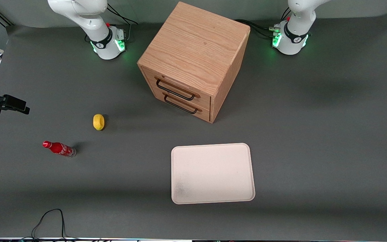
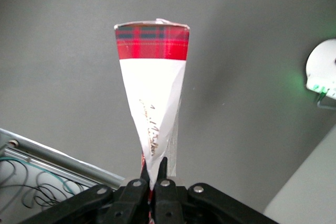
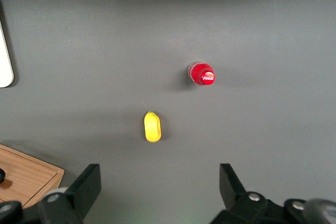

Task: Place red cookie box on tray
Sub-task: 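Close the left gripper on the cookie box end and lift it, then carry the cookie box with the left gripper over the white tray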

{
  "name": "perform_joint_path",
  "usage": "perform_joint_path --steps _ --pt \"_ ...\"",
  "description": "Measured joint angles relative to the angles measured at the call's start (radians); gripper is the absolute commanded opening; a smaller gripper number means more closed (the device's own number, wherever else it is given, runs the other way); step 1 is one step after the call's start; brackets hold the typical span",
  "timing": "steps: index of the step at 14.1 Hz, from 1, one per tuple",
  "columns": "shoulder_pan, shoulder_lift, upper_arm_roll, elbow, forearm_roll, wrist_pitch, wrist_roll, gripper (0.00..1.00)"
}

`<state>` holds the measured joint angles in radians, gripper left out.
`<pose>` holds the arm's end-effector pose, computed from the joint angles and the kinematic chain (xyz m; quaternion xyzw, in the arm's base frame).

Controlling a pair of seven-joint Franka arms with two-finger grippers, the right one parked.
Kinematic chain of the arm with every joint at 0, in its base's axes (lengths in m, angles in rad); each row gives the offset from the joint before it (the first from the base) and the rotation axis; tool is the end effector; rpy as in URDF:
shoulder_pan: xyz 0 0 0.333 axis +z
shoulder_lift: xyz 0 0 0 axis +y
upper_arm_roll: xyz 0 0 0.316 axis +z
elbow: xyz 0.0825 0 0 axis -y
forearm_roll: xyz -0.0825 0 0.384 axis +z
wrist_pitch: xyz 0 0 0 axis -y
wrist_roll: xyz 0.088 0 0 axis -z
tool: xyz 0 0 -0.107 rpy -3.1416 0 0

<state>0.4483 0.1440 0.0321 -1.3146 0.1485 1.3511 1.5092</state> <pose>0.5024 0.2806 0.6445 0.8728 -0.4792 -0.0924 0.0038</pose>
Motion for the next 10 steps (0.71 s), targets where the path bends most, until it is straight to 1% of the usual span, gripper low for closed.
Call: perform_joint_path --steps 2,3,6,10 --pt "-0.042 0.0 -0.015 0.001 -0.001 -0.025 -0.128 0.0" --pt "-0.075 0.0 -0.031 0.001 -0.002 -0.04 -0.23 0.0" --pt "-0.202 -0.001 -0.103 -0.001 -0.012 -0.123 -0.645 0.0" --pt "-0.347 0.008 -0.233 -0.012 -0.059 -0.11 -1.15 0.0"
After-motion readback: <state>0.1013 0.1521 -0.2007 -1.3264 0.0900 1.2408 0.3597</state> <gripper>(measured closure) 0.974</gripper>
